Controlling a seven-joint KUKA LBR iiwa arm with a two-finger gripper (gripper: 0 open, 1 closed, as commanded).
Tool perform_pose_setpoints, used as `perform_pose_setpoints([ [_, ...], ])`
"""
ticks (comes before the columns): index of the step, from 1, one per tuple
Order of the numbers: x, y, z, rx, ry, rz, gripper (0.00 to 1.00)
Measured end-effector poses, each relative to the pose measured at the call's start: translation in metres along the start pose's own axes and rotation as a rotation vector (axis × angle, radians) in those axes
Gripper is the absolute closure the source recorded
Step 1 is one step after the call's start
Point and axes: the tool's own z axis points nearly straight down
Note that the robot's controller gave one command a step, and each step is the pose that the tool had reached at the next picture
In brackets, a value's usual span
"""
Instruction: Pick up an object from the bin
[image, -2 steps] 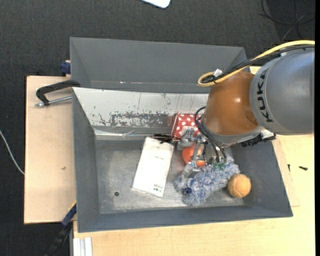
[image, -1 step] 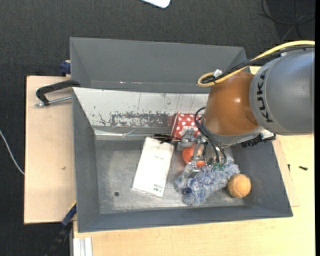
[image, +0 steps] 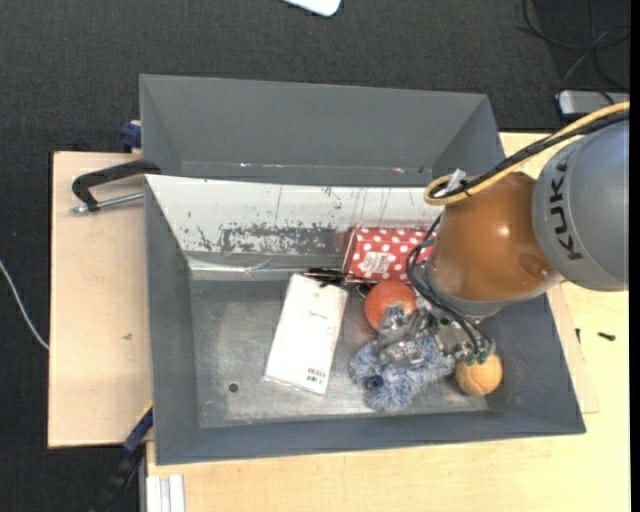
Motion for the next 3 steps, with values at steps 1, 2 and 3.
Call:
perform_pose_setpoints([
  [1, 0.000, 0.000, 0.000, 0.000, 0.000, 0.000, 0.00],
  [2, 0.000, 0.000, 0.000, 0.000, 0.000, 0.000, 0.00],
  [3, 0.015, -0.054, 0.049, 0.002, -0.005, -0.050, 1.00],
])
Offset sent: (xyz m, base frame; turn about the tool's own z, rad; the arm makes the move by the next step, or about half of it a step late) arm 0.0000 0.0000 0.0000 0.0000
